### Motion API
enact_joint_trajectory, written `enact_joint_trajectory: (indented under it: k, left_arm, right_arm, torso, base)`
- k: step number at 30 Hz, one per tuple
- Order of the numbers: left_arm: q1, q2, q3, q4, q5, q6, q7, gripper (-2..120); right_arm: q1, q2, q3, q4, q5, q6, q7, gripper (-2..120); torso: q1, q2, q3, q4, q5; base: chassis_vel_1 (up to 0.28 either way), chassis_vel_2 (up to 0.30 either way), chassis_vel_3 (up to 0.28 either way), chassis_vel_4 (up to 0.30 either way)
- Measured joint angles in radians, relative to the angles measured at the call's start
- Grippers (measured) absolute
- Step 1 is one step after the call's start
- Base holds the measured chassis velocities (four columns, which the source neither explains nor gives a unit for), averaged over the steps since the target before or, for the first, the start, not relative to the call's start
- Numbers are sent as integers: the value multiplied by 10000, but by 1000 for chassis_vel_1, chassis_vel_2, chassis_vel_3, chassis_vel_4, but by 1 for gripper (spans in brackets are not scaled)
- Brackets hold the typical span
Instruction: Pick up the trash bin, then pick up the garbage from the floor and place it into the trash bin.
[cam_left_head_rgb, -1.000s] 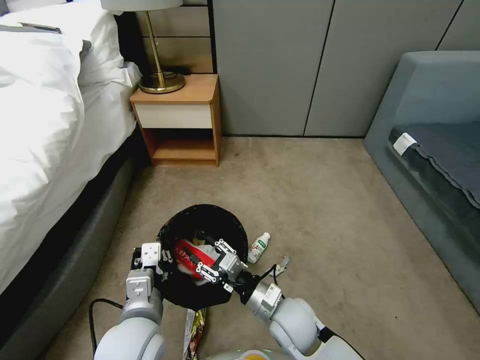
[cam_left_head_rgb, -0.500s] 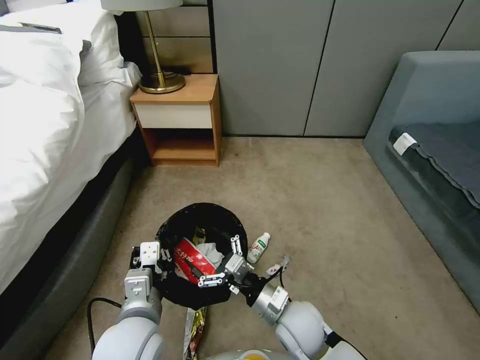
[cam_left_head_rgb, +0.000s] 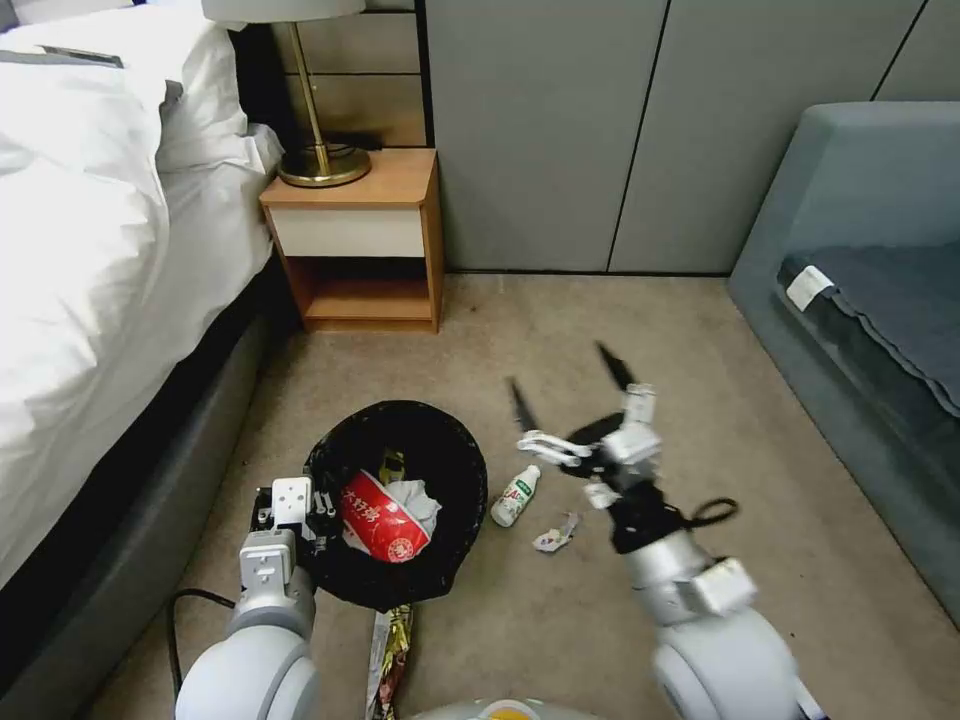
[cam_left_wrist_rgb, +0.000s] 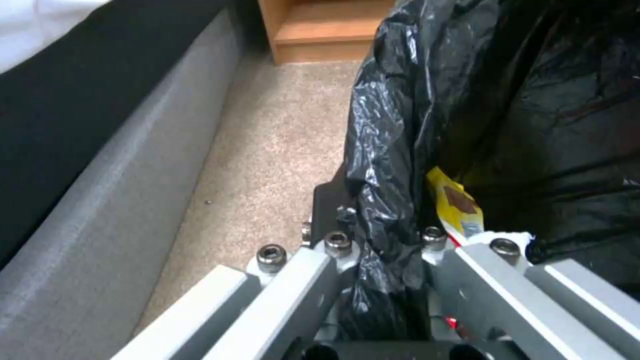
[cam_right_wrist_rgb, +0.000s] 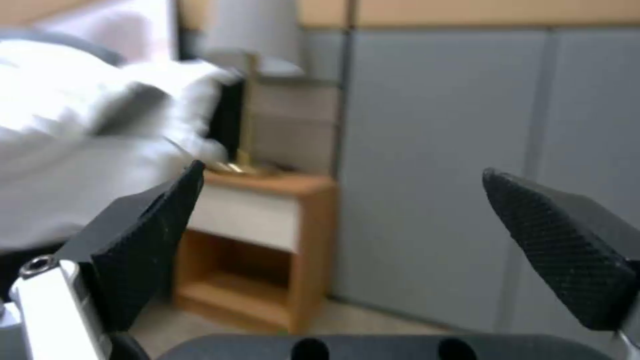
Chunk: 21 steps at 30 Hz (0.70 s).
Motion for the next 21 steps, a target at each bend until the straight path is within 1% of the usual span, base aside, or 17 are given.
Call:
enact_joint_trajectory:
  k: [3, 4, 6, 7, 8, 9, 10, 11, 13, 15, 16, 17, 19, 20, 21]
  left_arm:
    - [-10, 38, -76, -10, -119, -8, 0, 0]
    - [-10, 38, -76, -10, -119, -8, 0, 0]
    - [-12, 100, -127, -72, -218, -9, 0, 0]
    - [-12, 100, -127, -72, -218, -9, 0, 0]
    - [-14, 122, -159, -100, -261, -9, -1, 0]
    - [-12, 148, -192, -140, -308, -9, -3, 0]
    - [-12, 148, -192, -140, -308, -9, -3, 0]
    - [-1, 171, -218, -175, -333, -10, -17, 0]
    - [24, 203, -264, -218, -360, -19, -37, 0]
    - [27, 203, -265, -220, -360, -19, -39, 0]
    - [38, 204, -267, -238, -363, -19, -41, 0]
    - [36, 202, -263, -242, -363, -20, -43, 0]
    - [33, 198, -260, -243, -362, -20, -45, 0]
    - [26, 191, -250, -242, -360, -20, -46, 0]
    - [19, 180, -228, -243, -354, -20, -47, 0]
  right_arm:
    - [-1024, 317, 797, 176, -4, -231, 355, 100]
    - [-1024, 317, 797, 176, -4, -231, 355, 100]
    - [-1281, 442, 975, 155, 96, -664, 613, 100]
    - [-1281, 442, 975, 155, 96, -664, 613, 100]
    - [-1272, 471, 973, 93, 185, -980, 780, 100]
    - [-1166, 501, 937, -18, 315, -1358, 992, 100]
    - [-1166, 501, 937, -18, 315, -1358, 992, 100]
    - [-1043, 512, 903, -135, 426, -1635, 1120, 100]
    - [-720, 501, 806, -399, 936, -2371, 1369, 100]
    - [-665, 498, 786, -435, 1049, -2503, 1413, 100]
    - [-411, 475, 693, -657, 1522, -3030, 1584, 100]
    - [-230, 468, 620, -843, 1836, -3330, 1702, 100]
    - [-140, 464, 581, -950, 1993, -3469, 1751, 100]
    - [11, 461, 519, -1145, 2252, -3691, 1820, 100]
    - [300, 453, 377, -1588, 2797, -4096, 1941, 100]
  torso:
    - [0, 0, 0, -4, -1]
    - [0, 0, 0, -4, -1]
    - [0, 0, 0, -1, -1]
    - [0, 0, 0, -1, -1]
    - [0, 0, 0, 0, 0]
    - [0, 0, 0, -1, -1]
    - [0, 0, 0, -1, -1]
    - [0, 0, 0, 0, -1]
    - [1, 0, 0, 0, -1]
    - [0, 0, 0, -1, -1]
    - [0, 0, 0, 0, -2]
    - [0, 0, 0, 0, -1]
    - [0, 0, 0, -1, -2]
    - [0, 0, 0, -1, -1]
    - [0, 0, 0, -1, -2]
  base:
    - [0, 0, 0, 0]
    - [0, 0, 0, 0]
    - [0, 0, 0, 0]
    - [0, 0, 0, 0]
    - [0, 0, 0, 0]
    - [0, 0, 0, 0]
    - [0, 0, 0, 0]
    - [0, 0, 0, 0]
    - [0, 0, 0, 0]
    - [0, 0, 0, 0]
    - [0, 0, 0, 0]
    - [0, 0, 0, 0]
    - [0, 0, 0, 0]
    - [0, 0, 0, 0]
    - [0, 0, 0, 0]
